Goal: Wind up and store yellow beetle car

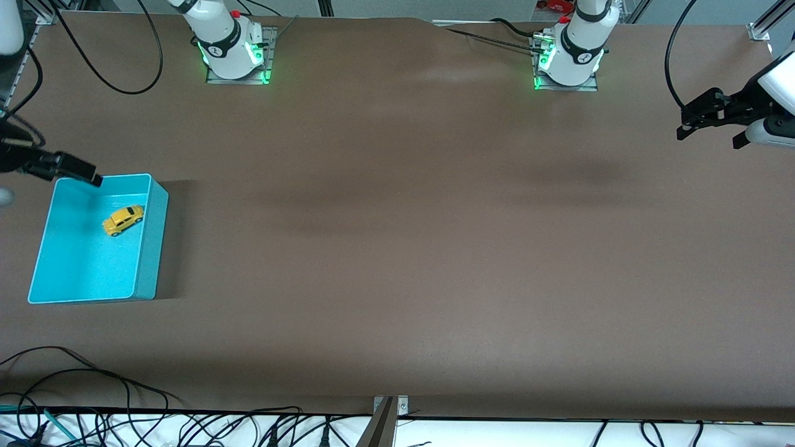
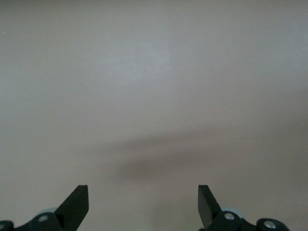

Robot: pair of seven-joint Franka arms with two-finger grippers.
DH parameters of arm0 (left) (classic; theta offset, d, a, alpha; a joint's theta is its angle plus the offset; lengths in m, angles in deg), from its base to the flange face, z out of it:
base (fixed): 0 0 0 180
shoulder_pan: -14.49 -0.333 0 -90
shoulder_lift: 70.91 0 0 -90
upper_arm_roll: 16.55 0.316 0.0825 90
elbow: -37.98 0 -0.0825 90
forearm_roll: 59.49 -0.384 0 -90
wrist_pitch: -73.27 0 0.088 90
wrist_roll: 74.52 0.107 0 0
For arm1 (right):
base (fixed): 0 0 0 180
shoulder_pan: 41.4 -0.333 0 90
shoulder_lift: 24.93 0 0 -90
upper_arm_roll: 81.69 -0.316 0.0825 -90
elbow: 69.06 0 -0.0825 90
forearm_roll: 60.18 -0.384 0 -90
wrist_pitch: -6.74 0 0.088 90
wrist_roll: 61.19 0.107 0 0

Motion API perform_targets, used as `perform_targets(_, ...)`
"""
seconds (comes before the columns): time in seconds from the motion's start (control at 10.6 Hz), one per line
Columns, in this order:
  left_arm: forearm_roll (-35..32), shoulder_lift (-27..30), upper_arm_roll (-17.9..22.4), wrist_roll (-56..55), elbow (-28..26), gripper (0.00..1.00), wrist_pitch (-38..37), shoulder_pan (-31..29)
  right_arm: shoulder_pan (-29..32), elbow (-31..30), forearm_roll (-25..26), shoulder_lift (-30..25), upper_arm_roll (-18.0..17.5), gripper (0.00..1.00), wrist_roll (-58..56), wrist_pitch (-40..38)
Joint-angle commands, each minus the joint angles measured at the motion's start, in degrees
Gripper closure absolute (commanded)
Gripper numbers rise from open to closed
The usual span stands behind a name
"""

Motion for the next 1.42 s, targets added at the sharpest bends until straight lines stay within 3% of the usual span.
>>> perform_targets(0.0, -0.71, -0.68, 0.05, -0.52, 1.69, 0.00, -1.33, 0.20, -0.11, -2.63, -0.56, -2.63, 0.17, 0.00, -1.56, -0.75)
perform_targets(0.57, -0.71, -0.68, 0.05, -0.52, 1.69, 0.00, -1.33, 0.20, -0.11, -4.65, 2.07, -6.32, -0.09, 0.00, -1.56, -1.02)
perform_targets(1.32, -0.71, -0.68, 0.05, -0.52, 1.69, 0.00, -1.42, 0.20, 0.07, -4.83, 3.57, -6.94, -2.03, 0.00, -1.39, -1.89)
